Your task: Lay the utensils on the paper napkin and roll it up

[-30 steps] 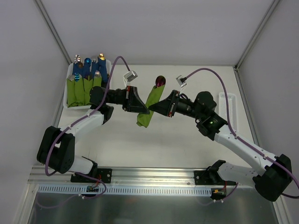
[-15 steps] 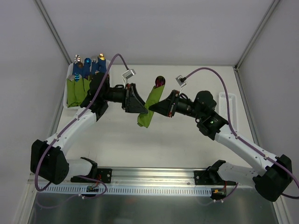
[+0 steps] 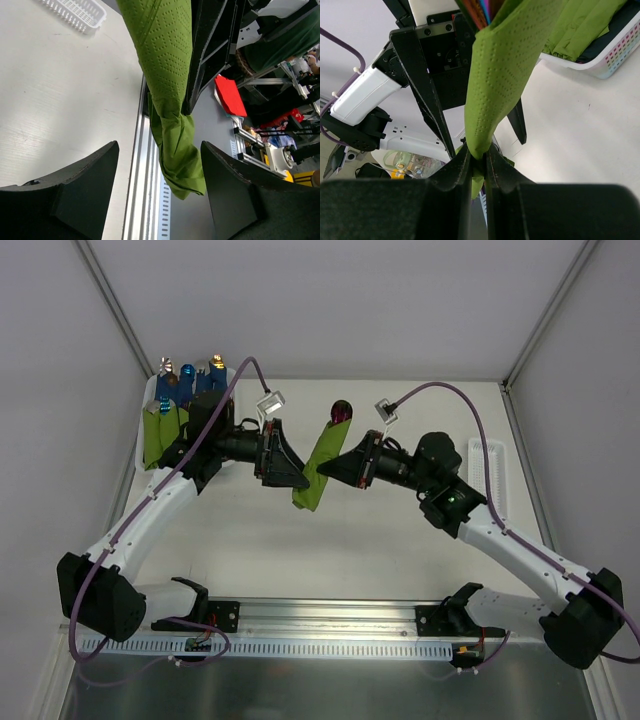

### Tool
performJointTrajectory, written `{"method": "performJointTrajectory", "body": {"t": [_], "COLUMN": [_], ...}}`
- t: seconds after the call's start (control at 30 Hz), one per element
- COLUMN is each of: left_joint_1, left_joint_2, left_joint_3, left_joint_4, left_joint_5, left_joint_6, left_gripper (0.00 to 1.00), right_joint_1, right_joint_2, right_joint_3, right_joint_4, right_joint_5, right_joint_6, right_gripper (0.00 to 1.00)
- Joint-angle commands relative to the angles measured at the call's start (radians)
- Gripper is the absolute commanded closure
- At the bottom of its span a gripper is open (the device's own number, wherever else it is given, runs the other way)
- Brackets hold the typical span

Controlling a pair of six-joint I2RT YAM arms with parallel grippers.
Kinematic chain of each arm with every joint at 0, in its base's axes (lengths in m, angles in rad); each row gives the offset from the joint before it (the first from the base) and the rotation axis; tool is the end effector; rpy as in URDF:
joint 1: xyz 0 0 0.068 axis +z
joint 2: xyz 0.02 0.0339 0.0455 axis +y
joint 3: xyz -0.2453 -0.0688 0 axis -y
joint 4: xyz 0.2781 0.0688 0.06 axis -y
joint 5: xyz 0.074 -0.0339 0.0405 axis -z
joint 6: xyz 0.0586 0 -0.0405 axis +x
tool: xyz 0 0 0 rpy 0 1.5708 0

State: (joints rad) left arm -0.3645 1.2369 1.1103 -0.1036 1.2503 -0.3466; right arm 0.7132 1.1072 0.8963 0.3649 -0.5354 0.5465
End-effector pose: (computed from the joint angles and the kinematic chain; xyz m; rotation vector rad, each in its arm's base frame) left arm 0.2727 -0.1636 0.3486 0.9740 1.6676 -1.5967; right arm 0.2207 0.2305 0.3524 -0.6130 1.4779 1.3853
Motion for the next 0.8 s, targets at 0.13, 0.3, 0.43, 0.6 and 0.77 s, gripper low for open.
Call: {"method": "performJointTrajectory", "body": {"t": [0.13, 0.3, 0.43, 0.6, 0.77], "left_joint_1": [-0.019, -0.021, -0.025, -0.034, -0.039], "left_joint_2": [-0.021, -0.007, 0.010, 0.021, 0.026], "left_joint_3": [0.033, 0.039, 0.049, 0.054, 0.051], "left_joint_4": [-0.025, -0.019, -0.008, 0.021, 0.057], "left_joint_5": [0.043, 0.037, 0.029, 0.021, 0.032], "left_joint_6": [0.055, 0.043, 0.020, -0.005, -0.049], "left_gripper": [0.34, 0.35, 0.36, 0.39, 0.45], "right_joint_1": [0.006, 0.011, 0.015, 0.022, 0.025], "right_joint_2": [0.039, 0.055, 0.072, 0.088, 0.095], "right_joint_3": [0.078, 0.090, 0.090, 0.092, 0.090], "right_joint_4": [0.114, 0.134, 0.166, 0.177, 0.181], "right_joint_5": [-0.023, -0.028, -0.038, -0.040, -0.041], "right_joint_6": [0.016, 0.029, 0.049, 0.056, 0.058], "right_gripper": [1.00, 1.00, 1.00, 1.00, 1.00]}}
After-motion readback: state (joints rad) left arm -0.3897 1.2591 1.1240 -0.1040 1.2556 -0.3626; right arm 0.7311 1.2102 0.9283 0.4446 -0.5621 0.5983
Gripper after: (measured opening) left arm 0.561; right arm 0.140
